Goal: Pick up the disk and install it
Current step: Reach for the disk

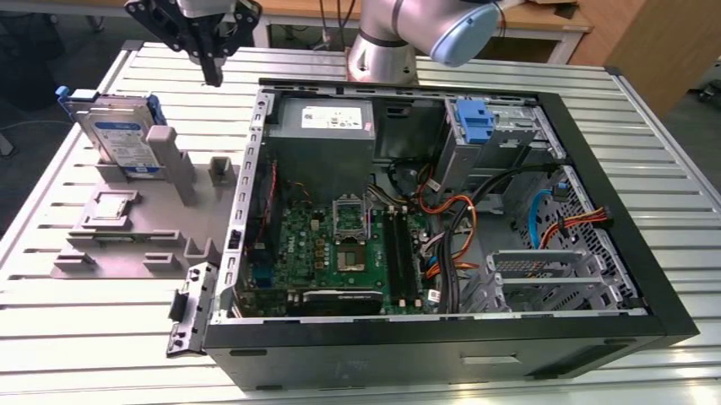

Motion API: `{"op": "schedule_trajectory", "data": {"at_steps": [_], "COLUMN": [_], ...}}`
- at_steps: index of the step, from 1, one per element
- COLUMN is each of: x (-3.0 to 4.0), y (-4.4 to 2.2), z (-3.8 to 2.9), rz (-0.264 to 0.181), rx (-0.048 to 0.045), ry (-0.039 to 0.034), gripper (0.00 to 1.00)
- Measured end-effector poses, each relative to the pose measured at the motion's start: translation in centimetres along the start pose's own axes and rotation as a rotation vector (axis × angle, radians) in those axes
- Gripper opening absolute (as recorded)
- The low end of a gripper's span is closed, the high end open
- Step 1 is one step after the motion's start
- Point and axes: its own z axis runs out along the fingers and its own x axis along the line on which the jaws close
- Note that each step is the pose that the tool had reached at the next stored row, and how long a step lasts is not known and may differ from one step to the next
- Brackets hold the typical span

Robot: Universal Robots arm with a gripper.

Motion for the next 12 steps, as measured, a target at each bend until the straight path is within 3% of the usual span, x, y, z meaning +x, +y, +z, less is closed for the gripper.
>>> {"op": "schedule_trajectory", "data": {"at_steps": [3,8,12], "x": [0.46,1.40,2.32], "y": [0.32,0.80,0.97], "z": [0.21,0.40,0.46], "rz": [0.000,0.000,0.001], "rx": [0.0053,0.0158,0.0168], "ry": [0.0062,0.0060,0.0057], "gripper": [0.10,0.10,0.10]}}
